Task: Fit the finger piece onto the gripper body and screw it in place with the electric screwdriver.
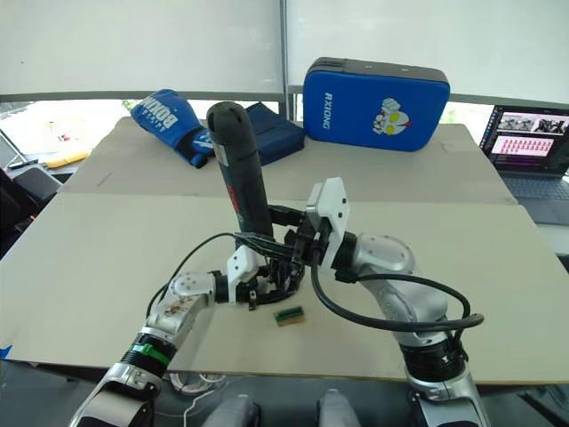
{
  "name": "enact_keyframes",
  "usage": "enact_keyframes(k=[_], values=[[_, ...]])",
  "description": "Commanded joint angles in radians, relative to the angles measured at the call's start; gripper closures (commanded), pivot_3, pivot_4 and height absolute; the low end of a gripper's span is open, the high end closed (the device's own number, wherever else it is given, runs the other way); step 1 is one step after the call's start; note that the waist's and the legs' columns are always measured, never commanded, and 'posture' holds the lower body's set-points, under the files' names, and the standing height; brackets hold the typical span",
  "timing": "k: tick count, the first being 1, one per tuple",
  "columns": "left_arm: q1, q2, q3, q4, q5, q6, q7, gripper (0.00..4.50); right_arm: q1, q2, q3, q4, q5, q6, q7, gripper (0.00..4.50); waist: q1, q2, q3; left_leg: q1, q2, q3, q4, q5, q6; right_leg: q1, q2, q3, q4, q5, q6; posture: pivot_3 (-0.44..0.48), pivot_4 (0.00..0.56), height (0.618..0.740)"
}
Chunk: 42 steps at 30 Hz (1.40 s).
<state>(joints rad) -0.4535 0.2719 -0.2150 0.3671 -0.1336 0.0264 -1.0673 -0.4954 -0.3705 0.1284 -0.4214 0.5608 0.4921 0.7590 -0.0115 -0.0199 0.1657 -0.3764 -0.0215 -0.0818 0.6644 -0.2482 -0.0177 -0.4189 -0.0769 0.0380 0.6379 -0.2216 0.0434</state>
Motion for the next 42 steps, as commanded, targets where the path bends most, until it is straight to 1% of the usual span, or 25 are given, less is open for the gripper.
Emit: enact_keyframes(k=[1, 6, 9, 11, 29, 37, 42], values=[[0.027, -0.006, -0.052, 0.020, 0.017, 0.033, -0.020, 2.19, 0.024, -0.005, 0.026, 0.018, -0.028, 0.017, -0.013, 2.57, 0.000, 0.000, -0.001, 0.000, 0.000, 0.000, 0.000, 0.000, 0.000, 0.000, 0.000, 0.000, 0.000, 0.000, 0.000, 0.000, 0.150, 0.740], [0.026, -0.005, -0.048, 0.022, 0.021, 0.032, -0.018, 2.19, 0.033, -0.003, 0.038, 0.026, -0.046, 0.000, -0.030, 2.57, 0.000, 0.000, -0.001, 0.003, 0.000, 0.000, -0.002, 0.000, 0.000, 0.003, 0.000, 0.000, -0.002, 0.000, 0.000, 0.000, 0.150, 0.740], [0.026, -0.005, -0.046, 0.023, 0.022, 0.032, -0.017, 2.19, 0.041, -0.005, 0.047, 0.027, -0.041, 0.010, -0.032, 2.57, -0.001, 0.000, -0.002, 0.008, 0.001, 0.000, -0.004, 0.000, 0.000, 0.010, 0.001, -0.001, -0.006, 0.000, 0.000, 0.000, 0.150, 0.740], [0.026, -0.005, -0.046, 0.022, 0.023, 0.033, -0.016, 2.19, 0.044, -0.005, 0.051, 0.030, -0.044, 0.010, -0.036, 2.57, -0.001, 0.000, -0.002, 0.010, 0.001, 0.000, -0.004, -0.001, 0.002, 0.013, 0.000, -0.002, -0.008, -0.002, 0.003, 0.000, 0.150, 0.740], [0.026, -0.005, -0.047, 0.022, 0.022, 0.034, -0.016, 2.19, 0.051, -0.013, 0.071, 0.051, -0.064, -0.004, -0.038, 2.57, -0.001, 0.000, -0.004, 0.011, 0.001, 0.000, -0.004, -0.001, 0.002, 0.014, 0.000, -0.002, -0.009, -0.003, 0.005, 0.000, 0.150, 0.740], [0.027, -0.005, -0.047, 0.024, 0.023, 0.031, -0.014, 2.19, 0.016, -0.022, 0.034, 0.017, -0.018, 0.002, -0.006, 2.57, -0.001, 0.000, -0.004, 0.011, 0.001, 0.000, -0.004, -0.001, 0.002, 0.014, 0.000, -0.002, -0.009, -0.004, 0.006, 0.000, 0.150, 0.740], [0.030, -0.005, -0.046, 0.030, 0.028, 0.028, -0.006, 2.19, -0.044, -0.012, -0.027, -0.024, 0.089, 0.020, 0.028, 2.57, -0.001, -0.001, -0.003, 0.010, 0.001, 0.000, -0.004, -0.001, 0.002, 0.013, 0.000, -0.002, -0.009, -0.003, 0.006, 0.000, 0.150, 0.740]])
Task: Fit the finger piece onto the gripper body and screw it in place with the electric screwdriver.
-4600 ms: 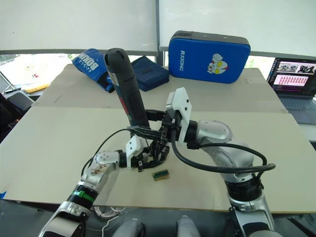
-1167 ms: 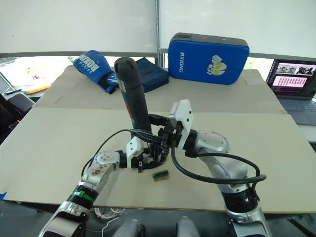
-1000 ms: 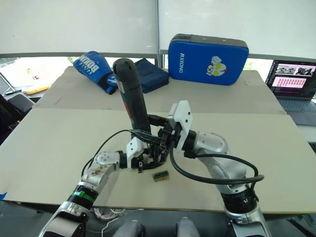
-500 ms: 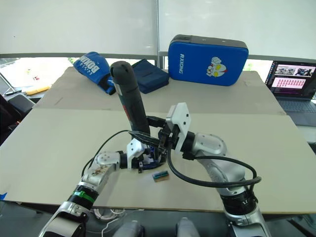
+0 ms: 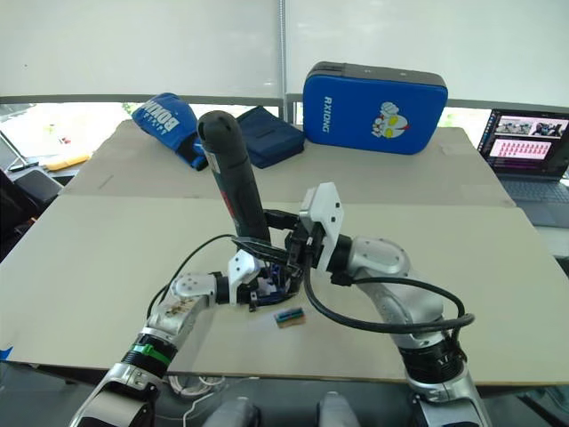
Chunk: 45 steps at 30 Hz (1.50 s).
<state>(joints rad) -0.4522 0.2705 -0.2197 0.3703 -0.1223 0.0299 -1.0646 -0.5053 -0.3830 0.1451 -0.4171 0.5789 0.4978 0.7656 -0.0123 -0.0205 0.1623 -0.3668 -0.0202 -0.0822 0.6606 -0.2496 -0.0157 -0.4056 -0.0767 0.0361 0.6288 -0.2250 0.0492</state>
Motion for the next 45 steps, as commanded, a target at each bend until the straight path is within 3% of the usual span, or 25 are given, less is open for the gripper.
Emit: enact_keyframes(k=[1, 13, 15, 18, 20, 26, 28, 34, 37, 39, 45], values=[[0.028, -0.005, -0.040, 0.032, 0.020, 0.023, -0.001, 2.19, -0.048, 0.003, -0.052, -0.032, 0.080, 0.004, 0.033, 2.57, 0.000, 0.000, 0.000, 0.000, 0.000, 0.000, 0.000, 0.000, 0.000, 0.000, 0.000, 0.000, 0.000, 0.001, -0.001, 0.000, 0.150, 0.740], [0.032, -0.013, -0.021, 0.049, 0.015, 0.025, 0.036, 2.19, -0.088, -0.021, -0.124, -0.081, 0.200, 0.008, 0.108, 2.57, 0.002, 0.000, 0.000, -0.001, 0.000, 0.000, 0.000, 0.000, 0.000, -0.001, 0.000, 0.000, -0.001, 0.001, 0.000, 0.000, 0.150, 0.740], [0.034, -0.015, -0.012, 0.044, 0.004, 0.037, 0.041, 1.18, -0.086, -0.034, -0.139, -0.104, 0.235, 0.023, 0.108, 2.57, 0.002, 0.000, 0.000, -0.001, 0.000, 0.000, 0.000, 0.000, 0.000, -0.001, 0.000, 0.000, -0.001, 0.001, 0.001, 0.000, 0.150, 0.740], [0.038, -0.013, -0.002, 0.036, -0.001, 0.029, 0.046, 0.04, -0.081, -0.061, -0.164, -0.139, 0.287, 0.046, 0.099, 2.57, 0.002, 0.000, 0.001, -0.001, 0.000, 0.000, 0.000, 0.000, 0.000, -0.001, 0.000, 0.000, -0.001, 0.001, 0.001, 0.000, 0.150, 0.740], [0.045, 0.000, 0.006, 0.024, -0.004, 0.014, 0.042, 0.04, -0.077, -0.092, -0.192, -0.169, 0.334, 0.069, 0.087, 2.57, 0.001, 0.000, 0.001, -0.001, 0.000, 0.000, 0.000, 0.000, 0.000, -0.001, 0.000, 0.000, -0.001, 0.000, 0.001, 0.000, 0.150, 0.740], [0.104, 0.111, 0.095, -0.064, -0.086, 0.013, -0.018, 0.04, -0.030, -0.323, -0.391, -0.209, 0.565, 0.206, 0.056, 2.57, -0.014, -0.001, 0.002, -0.002, 0.001, 0.000, -0.001, -0.001, 0.002, -0.003, 0.000, 0.001, -0.002, 0.001, -0.001, 0.000, 0.150, 0.740], [0.124, 0.165, 0.159, -0.075, -0.135, -0.031, -0.046, 0.04, 0.025, -0.456, -0.484, -0.162, 0.640, 0.289, 0.095, 2.57, -0.018, 0.000, 0.003, -0.003, 0.002, 0.000, -0.002, -0.002, 0.003, -0.004, 0.001, 0.001, -0.002, 0.002, -0.002, 0.000, 0.150, 0.740], [0.199, 0.345, 0.282, -0.126, -0.302, -0.050, -0.296, 0.04, 0.189, -0.704, -0.644, 0.012, 0.613, 0.420, 0.170, 2.57, -0.010, 0.000, 0.006, -0.009, 0.002, 0.002, -0.001, -0.002, 0.003, -0.011, 0.000, 0.002, -0.001, 0.001, -0.003, 0.000, 0.150, 0.740], [0.227, 0.411, 0.335, -0.163, -0.383, -0.057, -0.425, 0.04, 0.282, -0.876, -0.580, 0.066, 0.441, 0.468, 0.188, 2.57, -0.001, 0.001, 0.007, -0.016, 0.002, 0.004, 0.000, -0.001, 0.003, -0.017, 0.000, 0.004, -0.001, 0.004, -0.005, 0.000, 0.150, 0.740], [0.219, 0.431, 0.355, -0.177, -0.408, -0.041, -0.438, 0.04, 0.334, -0.976, -0.478, 0.099, 0.332, 0.490, 0.198, 2.57, 0.004, 0.002, 0.008, -0.017, 0.002, 0.005, 0.000, -0.001, 0.003, -0.018, 0.000, 0.003, -0.002, 0.003, -0.005, 0.000, 0.150, 0.740], [0.198, 0.441, 0.390, -0.212, -0.443, -0.012, -0.423, 0.04, 0.247, -0.968, -0.214, 0.248, 0.169, 0.571, 0.154, 2.57, -0.004, 0.003, 0.011, -0.018, 0.002, 0.006, 0.000, -0.002, 0.003, -0.019, -0.001, 0.004, -0.003, 0.004, -0.004, 0.000, 0.150, 0.740]])
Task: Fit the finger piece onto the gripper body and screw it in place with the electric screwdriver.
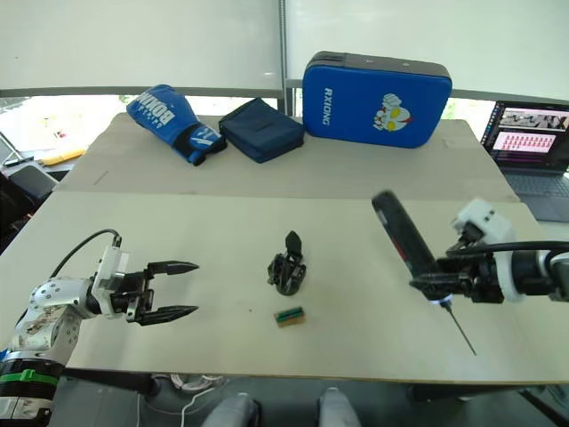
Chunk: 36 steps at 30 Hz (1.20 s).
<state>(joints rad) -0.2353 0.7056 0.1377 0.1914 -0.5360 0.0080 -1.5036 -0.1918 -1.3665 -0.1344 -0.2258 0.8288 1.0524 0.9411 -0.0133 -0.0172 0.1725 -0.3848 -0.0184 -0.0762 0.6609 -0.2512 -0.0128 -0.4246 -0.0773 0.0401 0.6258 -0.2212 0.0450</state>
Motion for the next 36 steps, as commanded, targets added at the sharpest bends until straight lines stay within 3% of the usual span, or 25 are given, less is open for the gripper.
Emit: enact_keyframes(k=[1, 6, 12, 14, 18, 19, 22, 26, 28, 30, 36], values=[[-0.020, 0.008, 0.033, -0.036, -0.028, 0.014, 0.019, 0.04, -0.096, 0.029, 0.104, 0.081, -0.106, 0.024, -0.019, 2.57, -0.006, 0.001, 0.002, 0.000, 0.000, 0.000, 0.000, 0.000, 0.000, 0.000, 0.000, 0.000, 0.000, 0.000, 0.000, 0.000, 0.150, 0.740], [0.012, 0.017, 0.026, -0.058, -0.027, 0.038, 0.025, 0.04, -0.209, 0.060, 0.265, 0.168, -0.221, 0.049, 0.026, 2.57, -0.013, 0.006, 0.007, 0.000, 0.000, 0.001, 0.000, 0.000, 0.000, -0.002, 0.001, 0.001, 0.001, 0.000, 0.000, 0.000, 0.150, 0.740], [0.029, 0.025, 0.016, -0.076, -0.011, 0.076, 0.060, 0.04, -0.269, 0.100, 0.333, 0.240, -0.309, 0.033, 0.076, 2.57, -0.007, 0.006, 0.007, -0.001, 0.000, 0.001, 0.000, 0.000, 0.000, -0.002, 0.001, 0.001, 0.001, 0.000, 0.000, 0.000, 0.150, 0.740], [0.037, 0.032, 0.013, -0.082, -0.002, 0.076, 0.065, 0.00, -0.275, 0.107, 0.328, 0.250, -0.323, 0.031, 0.088, 1.56, -0.006, 0.006, 0.007, -0.001, 0.000, 0.001, 0.000, 0.000, 0.000, -0.002, 0.001, 0.001, 0.001, 0.000, 0.000, 0.000, 0.150, 0.740], [0.048, 0.069, 0.022, -0.077, -0.001, 0.133, 0.070, 0.00, -0.254, 0.075, 0.291, 0.254, -0.347, -0.022, 0.127, 0.18, -0.005, 0.006, 0.007, -0.001, 0.000, 0.001, 0.000, 0.000, 0.000, -0.002, 0.001, 0.001, 0.001, 0.000, 0.000, 0.000, 0.150, 0.740], [0.047, 0.074, 0.025, -0.072, 0.000, 0.139, 0.074, 0.00, -0.247, 0.067, 0.280, 0.257, -0.355, -0.037, 0.135, 0.04, -0.005, 0.006, 0.007, -0.001, 0.000, 0.001, 0.000, 0.000, 0.000, -0.002, 0.001, 0.001, 0.001, 0.000, 0.000, 0.000, 0.150, 0.740], [0.034, 0.099, 0.050, -0.058, 0.018, 0.196, 0.161, 0.00, -0.173, 0.035, 0.163, 0.265, -0.352, -0.135, 0.168, 0.04, -0.001, 0.006, 0.008, -0.001, 0.000, 0.001, 0.000, 0.000, 0.000, -0.002, 0.001, 0.001, 0.002, 0.000, 0.000, 0.000, 0.150, 0.740], [0.067, 0.139, 0.082, -0.018, 0.116, 0.062, 0.211, 0.00, 0.023, 0.052, -0.090, 0.215, -0.330, -0.389, 0.297, 0.04, -0.001, 0.006, 0.008, 0.000, 0.000, 0.001, 0.000, 0.000, 0.000, -0.001, 0.001, 0.001, 0.001, 0.000, 0.001, 0.000, 0.150, 0.740], [0.082, 0.165, 0.096, 0.036, 0.159, -0.033, 0.205, 0.00, 0.100, 0.131, -0.262, 0.154, -0.268, -0.538, 0.415, 0.04, -0.003, 0.006, 0.007, 0.000, 0.000, 0.001, 0.000, 0.000, 0.000, -0.001, 0.001, 0.001, 0.001, 0.000, 0.001, 0.000, 0.150, 0.740], [0.081, 0.188, 0.117, 0.098, 0.190, -0.117, 0.208, 0.00, 0.141, 0.237, -0.392, 0.067, -0.216, -0.636, 0.433, 0.04, -0.009, 0.006, 0.008, 0.002, 0.001, 0.002, 0.000, 0.000, 0.001, 0.000, 0.002, 0.002, 0.002, 0.000, 0.000, 0.000, 0.150, 0.740], [0.042, 0.200, 0.135, 0.221, 0.227, -0.259, 0.236, 0.00, 0.316, 0.416, -0.504, -0.111, -0.207, -0.873, 0.527, 0.04, 0.006, 0.002, 0.008, 0.005, 0.000, 0.002, 0.000, 0.000, 0.000, 0.003, 0.001, 0.001, 0.003, 0.000, 0.001, 0.000, 0.150, 0.740]])
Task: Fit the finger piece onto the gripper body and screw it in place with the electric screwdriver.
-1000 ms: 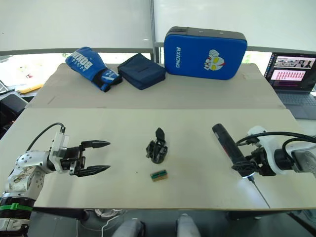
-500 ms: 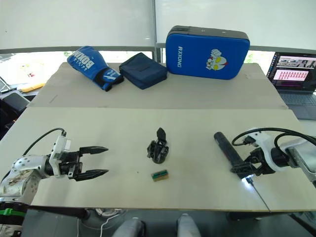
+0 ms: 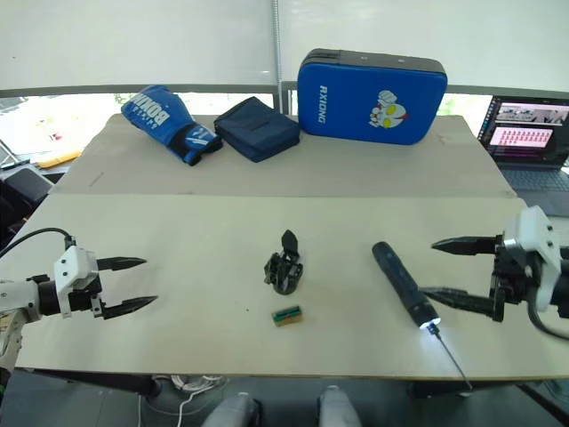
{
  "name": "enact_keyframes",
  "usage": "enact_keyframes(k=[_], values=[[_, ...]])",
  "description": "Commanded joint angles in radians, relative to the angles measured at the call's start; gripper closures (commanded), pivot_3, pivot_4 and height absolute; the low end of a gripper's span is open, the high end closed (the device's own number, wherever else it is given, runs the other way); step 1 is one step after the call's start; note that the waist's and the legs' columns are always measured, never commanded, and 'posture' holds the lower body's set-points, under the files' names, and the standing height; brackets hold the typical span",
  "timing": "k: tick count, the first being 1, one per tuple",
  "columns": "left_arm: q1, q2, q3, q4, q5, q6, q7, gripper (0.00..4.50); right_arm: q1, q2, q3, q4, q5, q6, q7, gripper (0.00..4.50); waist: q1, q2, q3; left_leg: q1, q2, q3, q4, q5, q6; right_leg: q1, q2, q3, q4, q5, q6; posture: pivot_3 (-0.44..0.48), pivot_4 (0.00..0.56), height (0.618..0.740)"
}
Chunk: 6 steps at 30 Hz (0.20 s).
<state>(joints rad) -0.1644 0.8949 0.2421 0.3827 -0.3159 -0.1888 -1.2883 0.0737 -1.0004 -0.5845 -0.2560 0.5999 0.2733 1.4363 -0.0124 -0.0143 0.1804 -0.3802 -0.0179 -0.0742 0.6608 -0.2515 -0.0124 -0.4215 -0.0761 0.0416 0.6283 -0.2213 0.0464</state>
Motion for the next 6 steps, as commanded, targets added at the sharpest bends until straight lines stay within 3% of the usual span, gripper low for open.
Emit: enact_keyframes(k=[1, 6], values=[[-0.034, 0.005, 0.031, 0.038, 0.009, -0.078, 0.033, 0.00, 0.080, 0.076, -0.046, -0.102, 0.007, -0.129, 0.030, 0.04, 0.006, -0.002, 0.000, 0.000, 0.000, 0.000, 0.000, 0.000, 0.000, 0.000, 0.000, 0.000, 0.000, 0.000, 0.000, 0.000, 0.150, 0.740], [-0.037, -0.008, 0.022, 0.039, -0.003, -0.104, 0.044, 0.00, 0.132, 0.132, -0.027, -0.107, -0.034, -0.202, -0.009, 0.04, 0.003, -0.003, 0.000, 0.000, -0.001, 0.000, 0.001, 0.000, 0.000, 0.000, -0.001, 0.001, 0.001, 0.001, 0.000, 0.000, 0.150, 0.740]])
